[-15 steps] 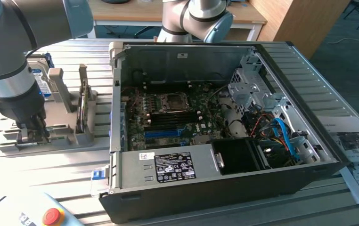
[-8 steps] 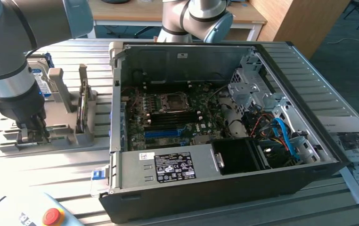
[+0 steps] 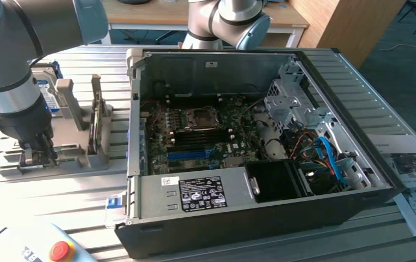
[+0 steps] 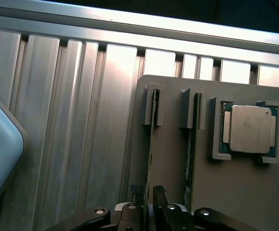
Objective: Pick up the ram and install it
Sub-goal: 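Pick up the ram and move it above insertion slot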
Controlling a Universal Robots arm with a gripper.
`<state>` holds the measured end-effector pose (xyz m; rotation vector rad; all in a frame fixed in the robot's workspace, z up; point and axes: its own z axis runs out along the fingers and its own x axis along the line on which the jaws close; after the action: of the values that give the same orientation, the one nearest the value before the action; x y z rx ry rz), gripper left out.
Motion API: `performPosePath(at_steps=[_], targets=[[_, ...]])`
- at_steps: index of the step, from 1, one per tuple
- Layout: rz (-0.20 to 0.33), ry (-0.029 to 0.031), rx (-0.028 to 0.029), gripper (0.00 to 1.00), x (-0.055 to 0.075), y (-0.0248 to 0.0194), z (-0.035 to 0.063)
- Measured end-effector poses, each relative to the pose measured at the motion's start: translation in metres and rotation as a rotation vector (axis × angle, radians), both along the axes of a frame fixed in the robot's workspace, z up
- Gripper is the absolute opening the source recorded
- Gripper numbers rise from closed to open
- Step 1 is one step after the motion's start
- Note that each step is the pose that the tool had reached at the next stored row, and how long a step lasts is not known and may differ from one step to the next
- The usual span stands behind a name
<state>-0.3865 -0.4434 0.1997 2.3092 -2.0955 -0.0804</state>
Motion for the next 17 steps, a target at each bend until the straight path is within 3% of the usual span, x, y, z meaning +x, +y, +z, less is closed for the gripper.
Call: performPosePath(at_steps=[9, 10, 17], targets=[[0.000, 0.0001, 0.0000, 0.23, 0.0000, 0.0000, 0.0000], [0.000, 0.0000, -0.0001, 0.15, 0.0000, 0.0000, 0.0000], [0.000, 0.0000, 0.0000, 0.12, 0.0000, 0.0000, 0.0000]])
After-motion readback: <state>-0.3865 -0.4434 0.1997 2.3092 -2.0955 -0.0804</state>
